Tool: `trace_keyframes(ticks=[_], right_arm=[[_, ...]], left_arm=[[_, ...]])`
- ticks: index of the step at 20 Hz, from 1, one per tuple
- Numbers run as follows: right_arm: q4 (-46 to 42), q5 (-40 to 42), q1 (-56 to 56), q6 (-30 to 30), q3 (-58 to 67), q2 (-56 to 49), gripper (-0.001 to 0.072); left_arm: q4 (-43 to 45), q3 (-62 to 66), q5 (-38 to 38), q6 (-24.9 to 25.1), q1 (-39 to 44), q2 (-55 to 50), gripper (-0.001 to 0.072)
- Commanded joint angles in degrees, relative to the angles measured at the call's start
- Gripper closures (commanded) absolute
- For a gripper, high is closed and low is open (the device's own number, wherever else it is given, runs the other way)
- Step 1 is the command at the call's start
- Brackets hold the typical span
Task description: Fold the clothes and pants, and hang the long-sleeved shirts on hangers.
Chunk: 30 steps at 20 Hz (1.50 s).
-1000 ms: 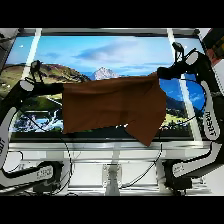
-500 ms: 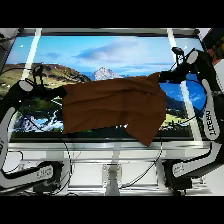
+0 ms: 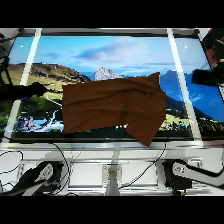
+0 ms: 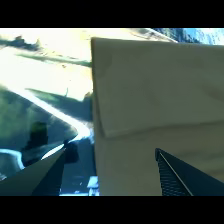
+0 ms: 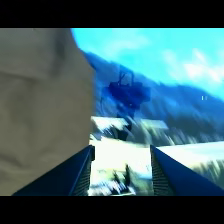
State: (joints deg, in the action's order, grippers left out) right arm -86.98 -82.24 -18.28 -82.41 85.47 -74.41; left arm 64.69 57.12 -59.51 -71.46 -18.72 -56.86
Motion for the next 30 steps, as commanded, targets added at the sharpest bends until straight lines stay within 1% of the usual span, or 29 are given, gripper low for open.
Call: trace_keyframes(ticks=[1, 3, 6, 8, 9, 10, 13, 17, 20, 23, 24, 25, 28, 30], right_arm=[[6.64, 1.31, -8.44, 0.24, -14.78, 10.69, 0.0332], [13.40, 0.96, -10.29, 2.95, -25.77, 13.38, 0.0332], [21.40, 0.11, -10.19, 7.54, -40.59, 12.70, 0.0331], [25.03, 3.06, -10.19, 8.66, -48.00, 11.28, 0.0329], [26.51, 5.70, -10.19, 8.72, -50.95, 10.56, 0.0329], [28.70, 8.59, -10.19, 10.08, -53.70, 9.86, 0.0328], [34.69, 13.64, -10.16, 14.12, -57.94, 7.93, 0.0328], [36.63, 17.90, -10.16, 15.10, -58.27, 4.46, 0.0329], [38.97, 19.15, -10.16, 18.27, -58.27, 0.92, 0.0331], [44.63, 20.46, -10.16, 24.57, -58.27, -1.11, 0.0339], [45.27, 21.29, -10.16, 25.33, -58.25, -1.09, 0.0363], [44.87, 21.97, -10.19, 25.62, -58.25, -1.09, 0.0407], [42.99, 22.10, -10.19, 26.45, -58.25, -1.07, 0.0410], [42.38, 21.57, -10.19, 26.60, -58.27, -1.07, 0.0637]], left_arm=[[0.02, -0.13, -4.20, 1.95, -2.89, 2.54, 0.0097], [-0.44, -0.17, -4.33, 2.05, -2.54, 1.92, 0.0097], [-0.44, -0.20, -4.48, 2.03, -2.32, 0.52, 0.0097], [-1.27, -0.20, -4.90, 2.01, -2.32, -0.35, 0.0097], [-1.92, -0.20, -5.05, 2.01, -2.32, -0.72, 0.0097], [-2.93, -0.20, -5.09, 2.01, -2.32, -1.09, 0.0097], [-5.16, -0.20, -5.07, 2.03, -2.32, -1.53, 0.0097], [-5.11, -0.20, -5.07, 2.03, -2.32, -1.92, 0.0097], [-5.14, -0.33, -5.42, 2.01, -2.32, -3.58, 0.0097], [-5.16, -1.70, -5.70, 1.81, -2.34, -4.17, 0.0096], [-5.16, -2.54, -5.73, 1.77, -2.34, -4.17, 0.0096], [-5.16, -3.54, -5.88, 0.94, -2.34, -4.15, 0.0096], [-5.22, -7.78, -7.43, 0.26, -2.34, -4.13, 0.0096], [-6.97, -11.21, -7.76, 0.31, -2.34, -4.11, 0.0097]])
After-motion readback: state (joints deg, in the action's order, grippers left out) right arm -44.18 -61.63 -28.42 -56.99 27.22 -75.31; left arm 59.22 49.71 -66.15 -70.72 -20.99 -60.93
